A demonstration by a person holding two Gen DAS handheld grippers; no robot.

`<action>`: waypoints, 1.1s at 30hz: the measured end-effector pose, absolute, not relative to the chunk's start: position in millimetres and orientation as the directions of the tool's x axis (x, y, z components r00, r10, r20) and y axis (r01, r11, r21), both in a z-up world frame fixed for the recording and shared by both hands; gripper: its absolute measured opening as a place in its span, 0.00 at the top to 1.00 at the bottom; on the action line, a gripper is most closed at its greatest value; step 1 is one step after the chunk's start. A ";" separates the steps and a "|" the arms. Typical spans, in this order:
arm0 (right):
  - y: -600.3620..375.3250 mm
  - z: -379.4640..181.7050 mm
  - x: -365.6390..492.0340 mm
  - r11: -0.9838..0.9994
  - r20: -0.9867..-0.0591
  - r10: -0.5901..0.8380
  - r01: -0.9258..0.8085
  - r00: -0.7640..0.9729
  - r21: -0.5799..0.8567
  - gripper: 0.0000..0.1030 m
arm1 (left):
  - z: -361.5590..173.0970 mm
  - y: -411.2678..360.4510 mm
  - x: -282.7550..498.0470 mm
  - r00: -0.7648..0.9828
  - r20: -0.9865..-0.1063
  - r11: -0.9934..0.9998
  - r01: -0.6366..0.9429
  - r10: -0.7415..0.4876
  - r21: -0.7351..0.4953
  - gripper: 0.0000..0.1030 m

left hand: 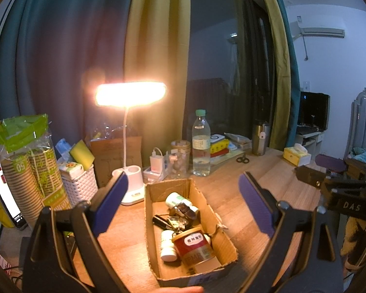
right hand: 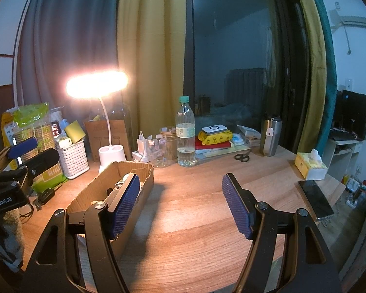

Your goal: Organize rigid objects

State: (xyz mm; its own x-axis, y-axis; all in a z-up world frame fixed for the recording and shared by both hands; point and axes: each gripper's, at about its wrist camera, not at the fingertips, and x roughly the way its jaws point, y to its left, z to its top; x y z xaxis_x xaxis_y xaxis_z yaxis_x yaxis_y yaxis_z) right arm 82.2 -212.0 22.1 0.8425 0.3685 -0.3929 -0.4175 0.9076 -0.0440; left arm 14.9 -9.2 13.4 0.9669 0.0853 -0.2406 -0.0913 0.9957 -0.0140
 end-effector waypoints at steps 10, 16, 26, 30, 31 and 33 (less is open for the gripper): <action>-209.6 21.1 81.8 0.907 -0.394 0.368 -0.418 0.842 -0.044 0.29 | 13.3 -9.4 14.9 0.967 -0.239 0.996 -0.091 0.086 -0.013 0.09; -208.2 20.4 81.1 0.907 -0.396 0.368 -0.418 0.842 -0.045 0.29 | 13.2 -9.5 14.7 0.967 -0.240 0.996 -0.091 0.085 -0.013 0.09; -208.7 20.9 81.5 0.908 -0.396 0.367 -0.417 0.842 -0.045 0.29 | 12.8 -9.7 14.4 0.967 -0.240 0.996 -0.092 0.086 -0.013 0.09; -207.2 18.9 79.9 0.907 -0.397 0.368 -0.419 0.841 -0.046 0.29 | 12.7 -9.7 14.4 0.967 -0.240 0.996 -0.091 0.085 -0.013 0.09; -207.0 18.2 78.9 0.907 -0.398 0.368 -0.419 0.840 -0.046 0.29 | 12.6 -9.7 14.2 0.967 -0.240 0.996 -0.091 0.085 -0.013 0.09; -205.7 16.5 77.3 0.906 -0.400 0.368 -0.420 0.839 -0.046 0.29 | 12.6 -9.7 14.2 0.967 -0.239 0.996 -0.090 0.085 -0.013 0.09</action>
